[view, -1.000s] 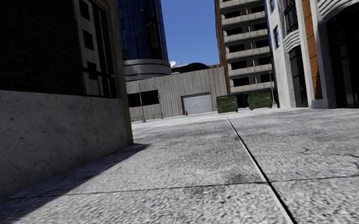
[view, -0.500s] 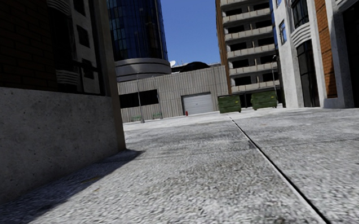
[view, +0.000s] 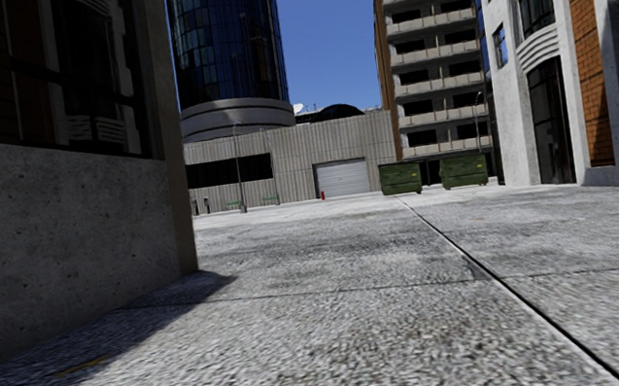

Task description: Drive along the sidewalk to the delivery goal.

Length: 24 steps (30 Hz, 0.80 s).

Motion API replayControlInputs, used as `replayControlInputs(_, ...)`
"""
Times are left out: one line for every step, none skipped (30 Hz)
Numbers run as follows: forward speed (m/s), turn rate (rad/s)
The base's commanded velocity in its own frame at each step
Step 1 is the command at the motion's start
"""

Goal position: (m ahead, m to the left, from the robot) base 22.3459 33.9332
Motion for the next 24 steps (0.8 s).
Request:
replayControlInputs(2.0, 0.0)
replayControlInputs(2.0, 0.0)
replayControlInputs(2.0, 0.0)
replayControlInputs(2.0, 0.0)
replayControlInputs(2.0, 0.0)
replayControlInputs(2.0, 0.0)
replayControlInputs(2.0, 0.0)
replayControlInputs(2.0, 0.0)
replayControlInputs(2.0, 0.0)
replayControlInputs(2.0, 0.0)
replayControlInputs(2.0, 0.0)
replayControlInputs(2.0, 0.0)
replayControlInputs(2.0, 0.0)
replayControlInputs(2.0, 0.0)
replayControlInputs(2.0, 0.0)
replayControlInputs(2.0, 0.0)
replayControlInputs(2.0, 0.0)
replayControlInputs(2.0, 0.0)
replayControlInputs(2.0, 0.0)
replayControlInputs(2.0, 0.0)
replayControlInputs(2.0, 0.0)
replayControlInputs(2.0, 0.0)
replayControlInputs(2.0, 0.0)
replayControlInputs(1.99, 0.0)
